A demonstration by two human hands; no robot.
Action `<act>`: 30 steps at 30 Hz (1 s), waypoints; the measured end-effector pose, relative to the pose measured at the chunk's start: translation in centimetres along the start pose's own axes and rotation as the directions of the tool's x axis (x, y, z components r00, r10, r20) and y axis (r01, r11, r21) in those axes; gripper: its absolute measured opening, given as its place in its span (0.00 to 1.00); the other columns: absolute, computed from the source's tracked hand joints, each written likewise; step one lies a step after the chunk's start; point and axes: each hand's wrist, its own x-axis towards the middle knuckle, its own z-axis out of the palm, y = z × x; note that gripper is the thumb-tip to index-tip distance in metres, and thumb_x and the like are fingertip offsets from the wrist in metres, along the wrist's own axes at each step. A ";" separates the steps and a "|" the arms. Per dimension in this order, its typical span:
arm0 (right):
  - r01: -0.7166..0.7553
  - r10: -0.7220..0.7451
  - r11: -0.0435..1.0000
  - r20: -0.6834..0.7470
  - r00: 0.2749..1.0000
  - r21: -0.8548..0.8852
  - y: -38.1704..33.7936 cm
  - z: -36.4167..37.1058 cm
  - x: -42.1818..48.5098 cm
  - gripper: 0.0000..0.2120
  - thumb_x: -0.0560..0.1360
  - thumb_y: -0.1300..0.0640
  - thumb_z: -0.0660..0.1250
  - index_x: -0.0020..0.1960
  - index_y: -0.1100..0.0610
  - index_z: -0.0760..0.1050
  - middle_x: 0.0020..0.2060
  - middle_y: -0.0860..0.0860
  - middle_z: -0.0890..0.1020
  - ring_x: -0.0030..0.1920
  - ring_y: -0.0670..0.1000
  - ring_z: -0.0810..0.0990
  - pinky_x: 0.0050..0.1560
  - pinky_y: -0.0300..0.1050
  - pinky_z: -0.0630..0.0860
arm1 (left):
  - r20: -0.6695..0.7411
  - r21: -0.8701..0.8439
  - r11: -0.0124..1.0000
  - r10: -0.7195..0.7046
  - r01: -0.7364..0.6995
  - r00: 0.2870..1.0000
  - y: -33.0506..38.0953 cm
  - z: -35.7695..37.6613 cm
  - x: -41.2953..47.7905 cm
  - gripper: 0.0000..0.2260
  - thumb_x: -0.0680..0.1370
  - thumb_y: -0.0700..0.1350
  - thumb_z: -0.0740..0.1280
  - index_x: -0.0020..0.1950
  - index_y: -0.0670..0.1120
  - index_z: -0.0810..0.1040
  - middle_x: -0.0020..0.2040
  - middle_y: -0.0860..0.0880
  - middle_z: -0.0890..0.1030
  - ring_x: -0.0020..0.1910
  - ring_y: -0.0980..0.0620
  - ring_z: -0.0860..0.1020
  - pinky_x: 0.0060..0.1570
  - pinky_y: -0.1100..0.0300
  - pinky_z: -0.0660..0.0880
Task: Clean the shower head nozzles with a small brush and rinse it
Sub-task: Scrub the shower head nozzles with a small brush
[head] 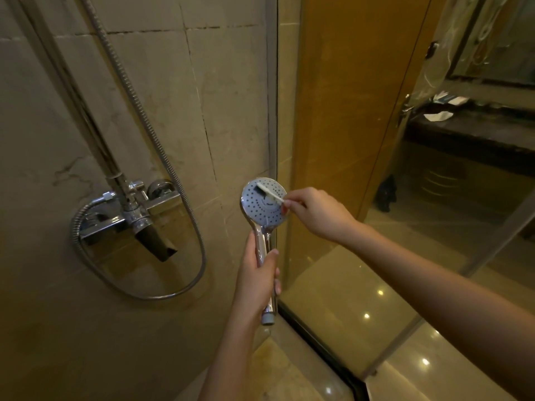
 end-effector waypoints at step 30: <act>0.045 -0.066 0.982 -0.116 0.991 -0.181 1.4 1.5 -0.6 0.10 0.80 0.46 0.57 0.51 0.46 0.76 0.35 0.45 0.77 0.36 0.49 0.77 0.30 0.41 0.67 | 0.082 -0.307 0.941 -0.127 0.146 0.989 1.6 -0.9 -0.8 0.13 0.79 0.41 0.59 0.60 0.56 0.72 0.27 0.52 0.70 0.18 0.57 0.66 0.17 0.66 0.64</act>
